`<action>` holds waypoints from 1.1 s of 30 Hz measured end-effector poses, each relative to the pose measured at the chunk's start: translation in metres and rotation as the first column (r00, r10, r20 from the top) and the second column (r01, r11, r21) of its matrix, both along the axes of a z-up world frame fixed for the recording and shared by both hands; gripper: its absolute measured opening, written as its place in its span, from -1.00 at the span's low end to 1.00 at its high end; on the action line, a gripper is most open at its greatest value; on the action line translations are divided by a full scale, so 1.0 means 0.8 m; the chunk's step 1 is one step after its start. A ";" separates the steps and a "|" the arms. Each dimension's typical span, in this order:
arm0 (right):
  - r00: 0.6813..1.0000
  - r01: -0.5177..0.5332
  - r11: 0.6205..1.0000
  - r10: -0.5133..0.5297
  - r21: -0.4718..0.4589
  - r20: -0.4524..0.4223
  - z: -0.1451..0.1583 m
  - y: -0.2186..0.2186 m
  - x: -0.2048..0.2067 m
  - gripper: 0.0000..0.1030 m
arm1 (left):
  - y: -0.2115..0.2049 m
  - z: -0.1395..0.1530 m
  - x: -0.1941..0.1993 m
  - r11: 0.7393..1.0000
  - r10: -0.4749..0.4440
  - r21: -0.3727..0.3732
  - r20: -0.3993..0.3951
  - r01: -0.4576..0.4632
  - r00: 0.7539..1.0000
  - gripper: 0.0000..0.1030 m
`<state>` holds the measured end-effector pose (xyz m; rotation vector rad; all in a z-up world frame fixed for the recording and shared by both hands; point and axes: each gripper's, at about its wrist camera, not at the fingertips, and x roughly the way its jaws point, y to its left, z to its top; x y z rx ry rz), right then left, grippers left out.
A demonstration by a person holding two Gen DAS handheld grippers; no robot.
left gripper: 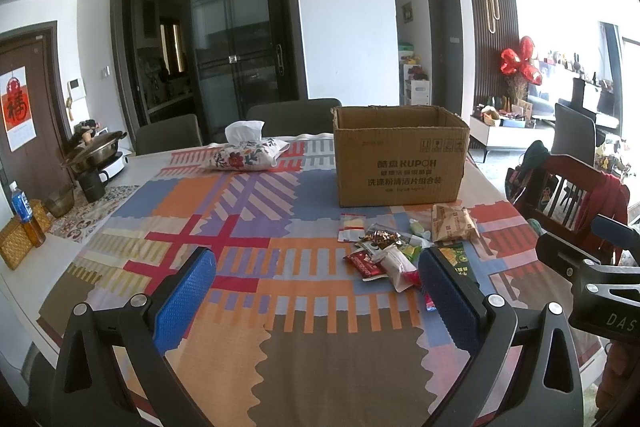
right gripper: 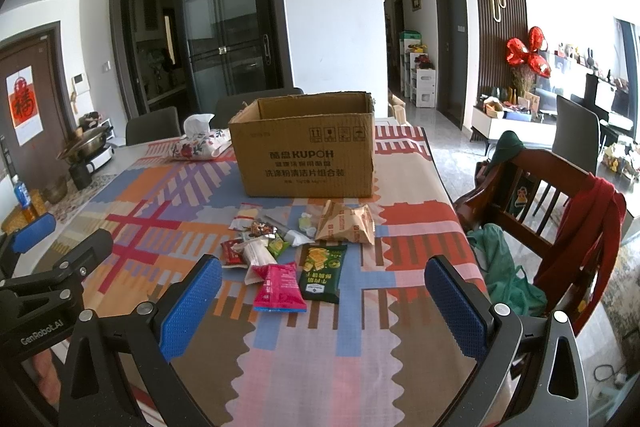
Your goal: Organize snacks
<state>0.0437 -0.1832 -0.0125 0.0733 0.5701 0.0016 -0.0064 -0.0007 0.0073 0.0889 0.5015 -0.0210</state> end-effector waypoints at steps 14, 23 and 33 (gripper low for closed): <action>1.000 0.000 1.000 0.000 -0.001 -0.001 -0.002 0.001 0.002 0.99 | 0.000 0.000 -0.001 1.000 0.000 0.000 -0.002 0.000 1.000 1.00; 0.999 -0.028 1.000 0.028 0.012 -0.038 -0.015 0.011 0.018 0.99 | 0.006 -0.010 0.011 1.000 -0.010 0.003 -0.035 0.010 0.999 0.97; 0.988 -0.113 0.993 0.114 0.017 -0.104 -0.044 0.019 0.068 0.91 | 0.010 -0.037 0.053 0.999 -0.049 -0.020 -0.115 0.047 0.992 0.67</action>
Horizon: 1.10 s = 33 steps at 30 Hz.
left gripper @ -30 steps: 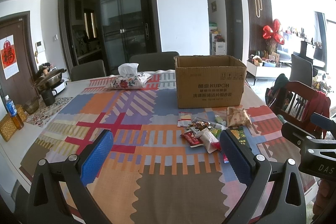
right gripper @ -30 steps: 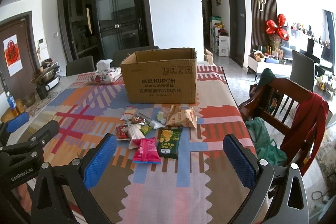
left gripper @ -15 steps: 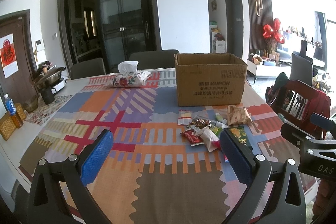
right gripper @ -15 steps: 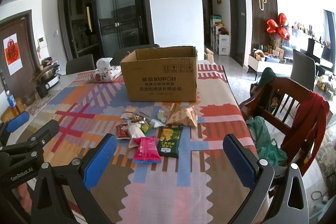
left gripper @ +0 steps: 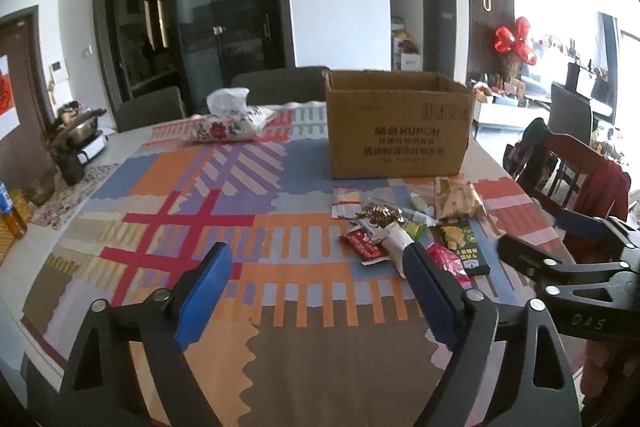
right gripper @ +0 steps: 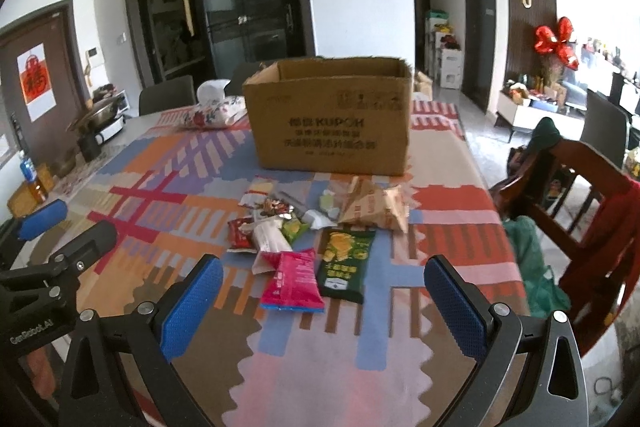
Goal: Organize snacks
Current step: 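Grasp the red candy bag with the left tool while the right tool grasps the pink pack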
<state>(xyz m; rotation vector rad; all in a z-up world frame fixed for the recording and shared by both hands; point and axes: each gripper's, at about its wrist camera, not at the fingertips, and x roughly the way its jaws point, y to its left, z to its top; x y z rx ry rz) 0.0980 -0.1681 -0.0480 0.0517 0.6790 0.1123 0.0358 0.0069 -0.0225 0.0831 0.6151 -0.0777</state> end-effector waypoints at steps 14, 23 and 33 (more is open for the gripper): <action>0.980 -0.086 0.996 0.085 0.003 -0.180 -0.061 0.025 0.070 0.29 | -0.016 -0.063 0.087 0.997 -0.072 -0.052 -0.177 0.064 0.982 0.29; 0.965 -0.082 0.996 0.086 0.026 -0.249 -0.086 0.025 0.091 0.09 | -0.025 -0.099 0.127 0.992 -0.091 -0.105 -0.289 0.063 0.953 0.05; 0.958 -0.092 0.993 0.108 0.070 -0.265 -0.089 0.026 0.111 -0.24 | -0.033 -0.119 0.160 0.988 -0.091 -0.148 -0.359 0.039 0.929 -0.21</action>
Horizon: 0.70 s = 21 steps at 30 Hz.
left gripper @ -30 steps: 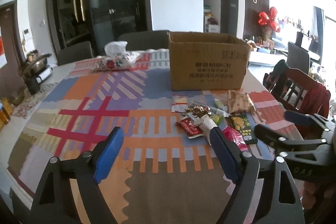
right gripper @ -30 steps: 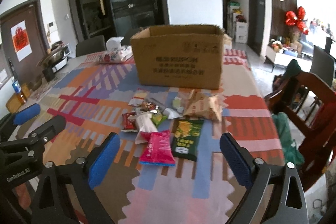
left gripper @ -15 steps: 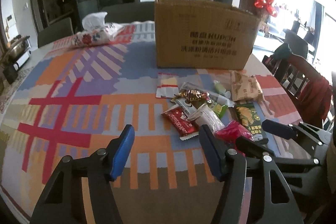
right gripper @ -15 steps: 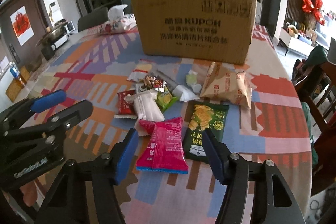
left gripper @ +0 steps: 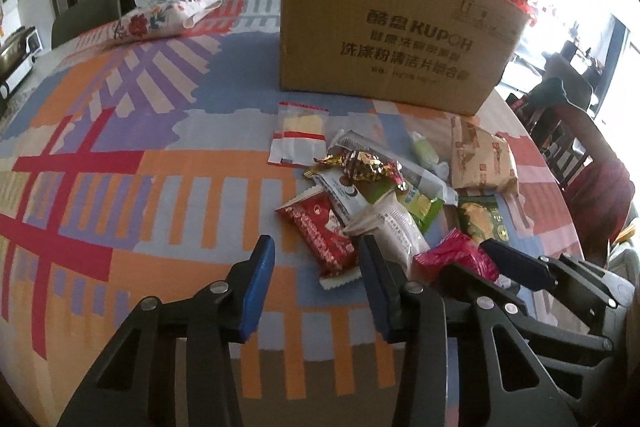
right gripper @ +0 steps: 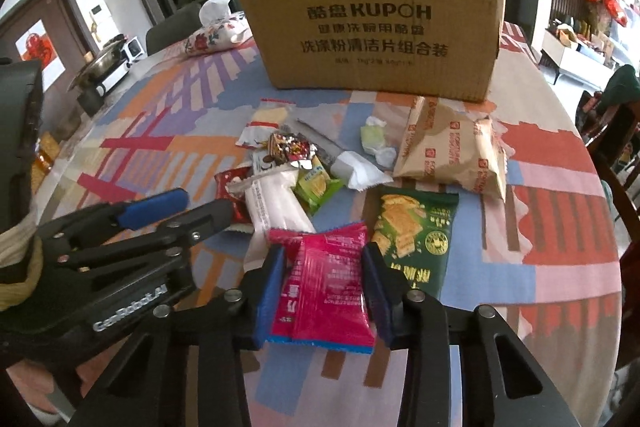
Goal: Organize snacks
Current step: 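Grasp the red candy bag with the left tool while the right tool grasps the pink pack, then carry both packs into the cardboard box and open both tools to drop them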
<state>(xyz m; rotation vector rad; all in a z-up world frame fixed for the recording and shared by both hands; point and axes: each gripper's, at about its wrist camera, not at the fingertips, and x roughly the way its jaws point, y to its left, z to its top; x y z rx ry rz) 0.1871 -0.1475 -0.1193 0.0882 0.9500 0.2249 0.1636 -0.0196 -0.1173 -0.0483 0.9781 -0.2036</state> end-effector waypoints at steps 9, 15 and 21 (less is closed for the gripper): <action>1.000 0.020 1.000 -0.020 0.021 -0.004 0.000 -0.005 0.011 -0.26 | -0.004 -0.009 0.019 1.000 0.017 -0.018 -0.041 -0.017 0.999 -0.41; 1.000 0.013 1.000 -0.013 0.017 0.004 0.003 -0.001 0.011 -0.27 | -0.005 -0.010 0.019 1.000 -0.003 -0.020 -0.048 0.002 0.999 -0.55; 1.000 0.002 1.000 -0.003 0.012 0.023 0.009 0.003 0.007 -0.28 | -0.002 -0.002 0.007 1.000 -0.017 -0.002 -0.030 0.017 0.999 -0.58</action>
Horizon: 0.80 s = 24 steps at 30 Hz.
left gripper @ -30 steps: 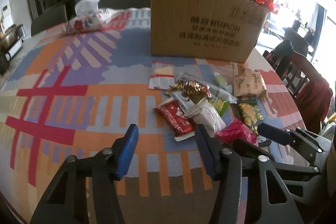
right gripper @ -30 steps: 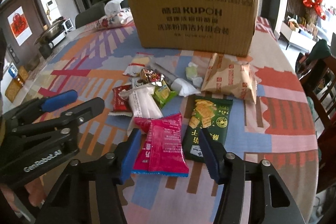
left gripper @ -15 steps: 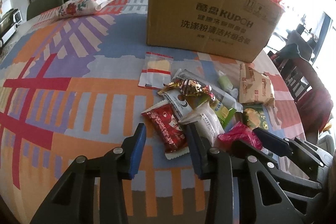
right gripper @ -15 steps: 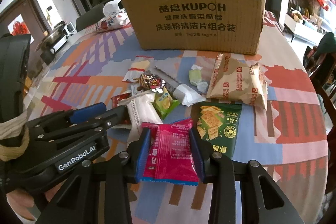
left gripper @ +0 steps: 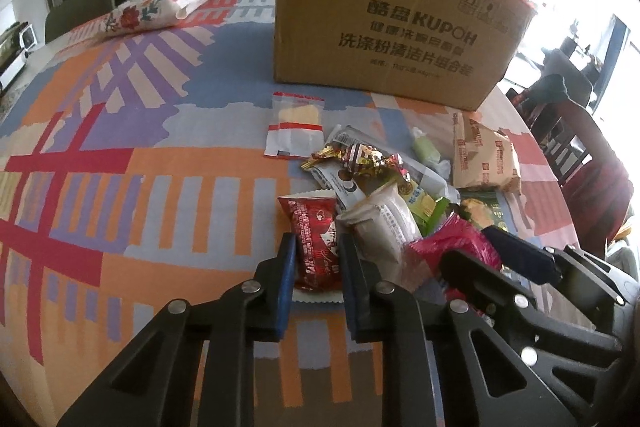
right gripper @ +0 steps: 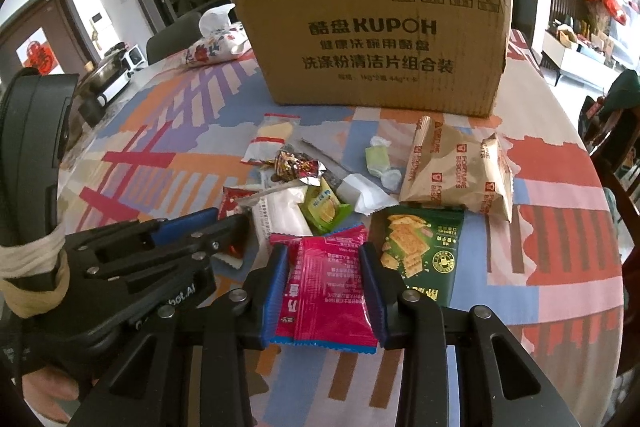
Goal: Organize snacks
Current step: 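Carry both packs into the cardboard box and open both tools to drop them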
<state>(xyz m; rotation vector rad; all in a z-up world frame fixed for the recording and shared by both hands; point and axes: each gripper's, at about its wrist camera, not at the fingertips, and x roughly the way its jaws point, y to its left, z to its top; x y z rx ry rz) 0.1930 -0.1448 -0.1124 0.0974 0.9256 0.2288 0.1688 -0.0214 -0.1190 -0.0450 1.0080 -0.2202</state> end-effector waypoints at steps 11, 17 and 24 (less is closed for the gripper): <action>0.998 0.001 1.000 -0.002 0.011 0.061 0.032 -0.002 -0.015 -0.28 | 0.008 0.051 -0.037 1.000 0.003 -0.013 0.102 -0.001 0.995 -0.58; 0.992 -0.006 1.000 0.004 0.018 0.124 0.064 -0.006 -0.023 -0.28 | 0.005 0.092 -0.046 1.000 -0.011 -0.010 0.181 0.013 0.983 -0.58; 0.976 0.004 0.999 -0.011 0.033 0.216 0.113 -0.021 -0.020 -0.28 | -0.004 0.142 -0.042 0.999 -0.043 0.003 0.278 0.044 0.960 -0.58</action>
